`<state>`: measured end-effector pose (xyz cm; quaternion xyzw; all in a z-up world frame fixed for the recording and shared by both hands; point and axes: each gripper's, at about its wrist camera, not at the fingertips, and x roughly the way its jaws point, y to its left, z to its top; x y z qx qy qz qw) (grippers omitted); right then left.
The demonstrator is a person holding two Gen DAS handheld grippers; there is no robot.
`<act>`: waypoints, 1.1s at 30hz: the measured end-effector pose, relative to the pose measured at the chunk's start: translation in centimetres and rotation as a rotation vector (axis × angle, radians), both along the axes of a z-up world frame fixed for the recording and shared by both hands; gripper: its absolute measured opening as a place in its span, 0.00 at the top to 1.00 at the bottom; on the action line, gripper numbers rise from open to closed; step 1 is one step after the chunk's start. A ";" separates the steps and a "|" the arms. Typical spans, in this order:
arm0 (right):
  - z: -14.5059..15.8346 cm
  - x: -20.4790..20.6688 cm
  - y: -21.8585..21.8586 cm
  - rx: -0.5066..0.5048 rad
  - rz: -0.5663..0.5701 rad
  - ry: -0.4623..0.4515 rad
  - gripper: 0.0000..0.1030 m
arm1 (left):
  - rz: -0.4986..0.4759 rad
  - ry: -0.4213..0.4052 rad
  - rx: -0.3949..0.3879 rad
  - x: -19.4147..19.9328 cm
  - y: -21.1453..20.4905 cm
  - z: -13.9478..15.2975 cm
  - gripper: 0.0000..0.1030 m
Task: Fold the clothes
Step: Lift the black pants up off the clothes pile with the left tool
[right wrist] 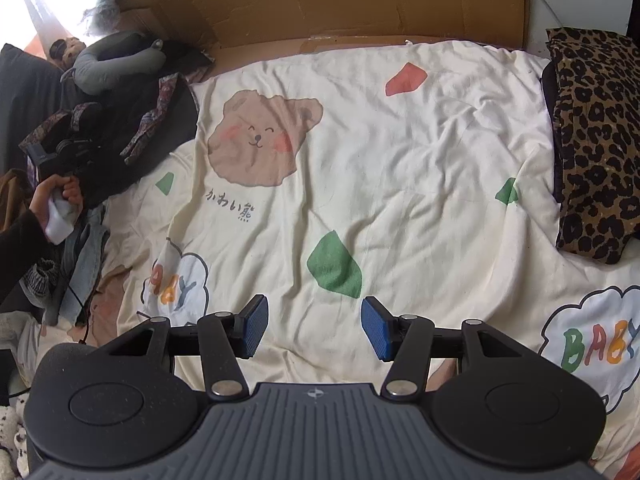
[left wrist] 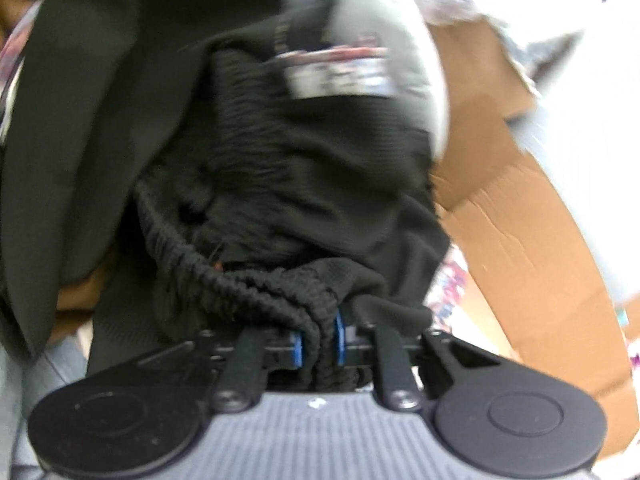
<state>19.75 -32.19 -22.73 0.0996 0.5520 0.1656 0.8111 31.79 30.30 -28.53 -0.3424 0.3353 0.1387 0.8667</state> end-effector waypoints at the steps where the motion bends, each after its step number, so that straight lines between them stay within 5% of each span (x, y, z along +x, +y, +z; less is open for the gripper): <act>1: 0.1 0.0 0.0 0.001 -0.002 -0.003 0.46 | -0.020 -0.006 0.007 -0.2 -0.2 0.6 0.85; 11: 2.3 0.2 0.1 0.023 -0.004 -0.061 0.46 | -0.248 -0.080 0.073 -2.7 -4.5 8.9 0.87; 23: 5.2 -0.4 -0.8 0.098 -0.011 -0.115 0.46 | -0.417 -0.216 0.121 -5.7 -11.5 21.6 0.87; 33: 9.2 -0.9 -0.8 0.155 0.013 -0.218 0.46 | -0.567 -0.339 0.122 -7.3 -16.8 29.4 0.87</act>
